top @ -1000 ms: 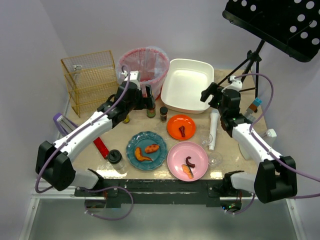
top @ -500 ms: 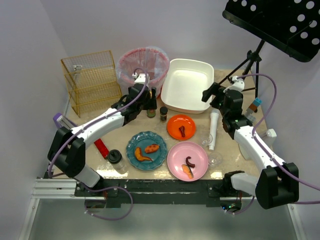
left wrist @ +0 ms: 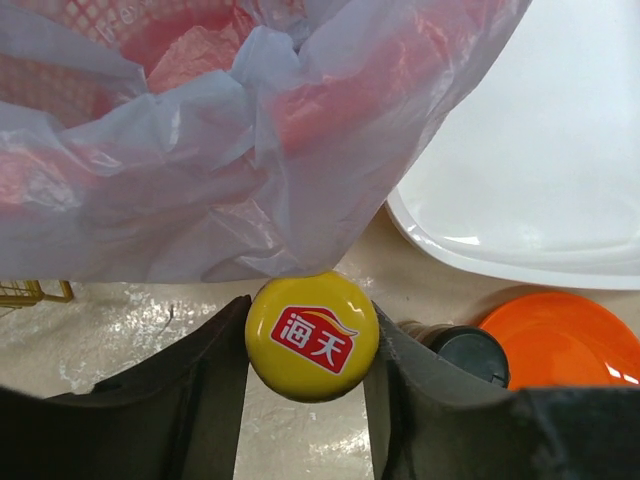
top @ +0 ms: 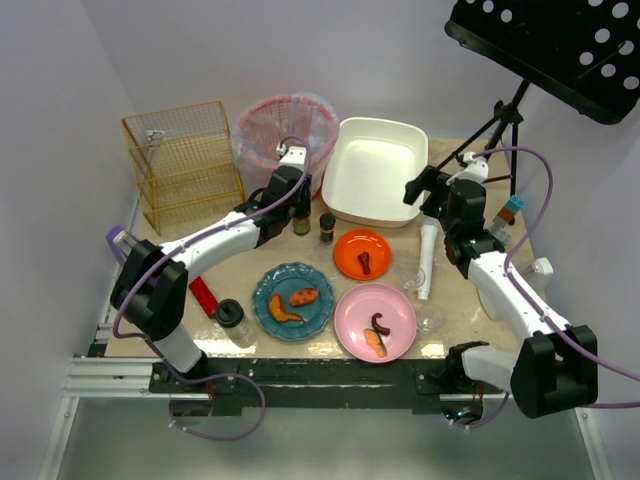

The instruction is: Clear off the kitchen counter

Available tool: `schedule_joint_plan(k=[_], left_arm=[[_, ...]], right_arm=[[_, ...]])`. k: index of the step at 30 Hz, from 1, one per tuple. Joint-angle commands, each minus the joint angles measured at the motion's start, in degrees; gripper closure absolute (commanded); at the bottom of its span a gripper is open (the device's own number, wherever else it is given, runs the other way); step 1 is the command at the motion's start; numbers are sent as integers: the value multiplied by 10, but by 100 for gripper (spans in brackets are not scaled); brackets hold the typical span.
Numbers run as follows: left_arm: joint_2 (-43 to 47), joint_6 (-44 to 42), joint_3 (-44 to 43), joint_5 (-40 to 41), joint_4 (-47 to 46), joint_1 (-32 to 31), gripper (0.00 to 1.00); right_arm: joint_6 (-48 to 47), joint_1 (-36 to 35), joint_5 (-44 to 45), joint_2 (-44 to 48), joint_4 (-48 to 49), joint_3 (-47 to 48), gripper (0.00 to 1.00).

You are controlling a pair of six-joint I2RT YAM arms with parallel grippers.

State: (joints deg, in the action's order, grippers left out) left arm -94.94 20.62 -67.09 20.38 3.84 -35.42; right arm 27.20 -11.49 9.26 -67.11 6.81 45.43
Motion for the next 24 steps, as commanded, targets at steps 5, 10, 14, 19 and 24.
schedule_joint_plan(k=[5,10,14,19,24], left_arm=[[6,-23,-25,26,-24,-4,73],[33,-23,-22,35,-22,-4,100],[66,-27,-23,36,-17,-4,100],[116,-43,-39,20,11,-4,100],[154,-68,-82,-2,78,3,100]], right_arm=[[-15,1,2,7,2,16,3],[-17,1,2,1,2,19,3],[-18,1,1,1,2,18,3],[-19,1,0,0,1,19,3],[-21,1,0,-3,0,25,3]])
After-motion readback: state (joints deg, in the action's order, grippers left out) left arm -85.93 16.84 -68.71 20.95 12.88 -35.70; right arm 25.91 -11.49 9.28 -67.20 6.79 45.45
